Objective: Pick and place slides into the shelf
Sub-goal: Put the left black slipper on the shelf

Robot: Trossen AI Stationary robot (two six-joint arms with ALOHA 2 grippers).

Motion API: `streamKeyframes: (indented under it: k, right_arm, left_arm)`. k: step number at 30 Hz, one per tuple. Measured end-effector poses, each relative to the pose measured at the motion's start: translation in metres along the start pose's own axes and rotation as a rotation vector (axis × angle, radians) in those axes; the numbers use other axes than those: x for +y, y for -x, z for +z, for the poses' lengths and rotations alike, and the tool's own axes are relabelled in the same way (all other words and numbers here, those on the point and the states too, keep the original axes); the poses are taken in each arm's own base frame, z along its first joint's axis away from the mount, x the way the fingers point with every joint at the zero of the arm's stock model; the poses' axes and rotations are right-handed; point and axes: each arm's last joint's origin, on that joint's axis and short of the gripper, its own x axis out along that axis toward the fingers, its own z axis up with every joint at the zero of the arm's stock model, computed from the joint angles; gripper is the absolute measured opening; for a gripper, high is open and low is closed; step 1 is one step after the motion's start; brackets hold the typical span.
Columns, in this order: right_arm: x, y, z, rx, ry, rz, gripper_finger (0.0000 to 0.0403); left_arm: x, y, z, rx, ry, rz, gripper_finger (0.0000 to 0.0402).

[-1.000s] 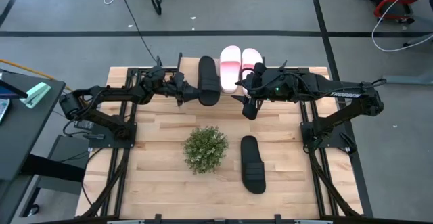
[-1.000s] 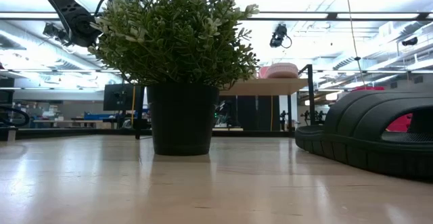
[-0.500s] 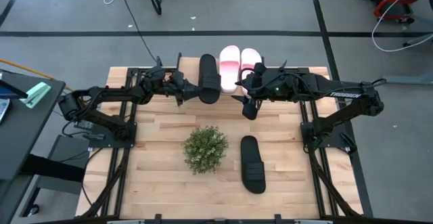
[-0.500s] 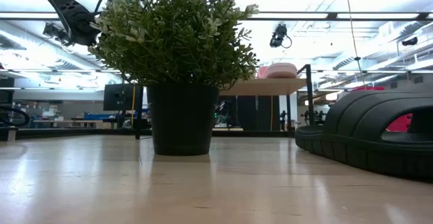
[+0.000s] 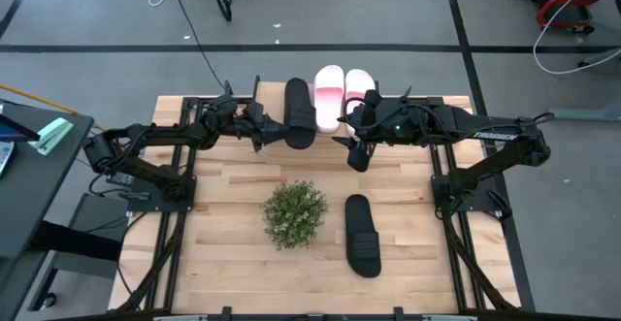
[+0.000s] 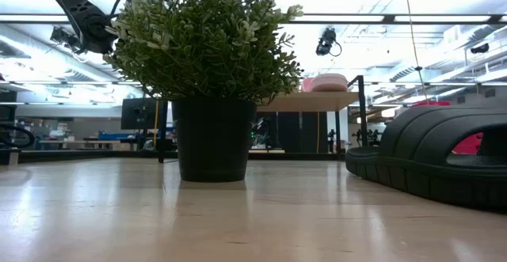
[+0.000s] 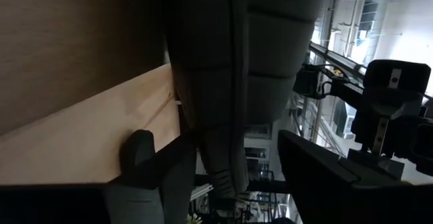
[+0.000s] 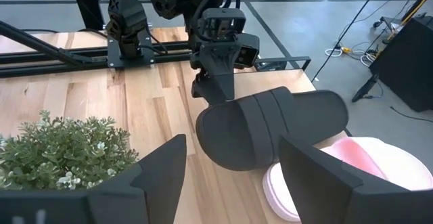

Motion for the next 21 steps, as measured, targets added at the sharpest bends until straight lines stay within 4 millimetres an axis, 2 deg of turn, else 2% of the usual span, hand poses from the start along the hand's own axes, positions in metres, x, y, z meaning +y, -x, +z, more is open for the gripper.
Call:
streamKeyframes:
  k: [11,21]
  right_arm:
    - [0.0001,0.0000,0.0000,0.000,0.000,0.002,0.0240]
    - [0.0005,0.0000,0.0000,0.001,0.000,0.018,0.0240]
  left_arm:
    - [0.0011,0.0027,0.0021,0.055,-0.002,0.000,0.0258]
    - [0.0042,0.0063,0.0047,0.109,0.004,0.016,0.0260]
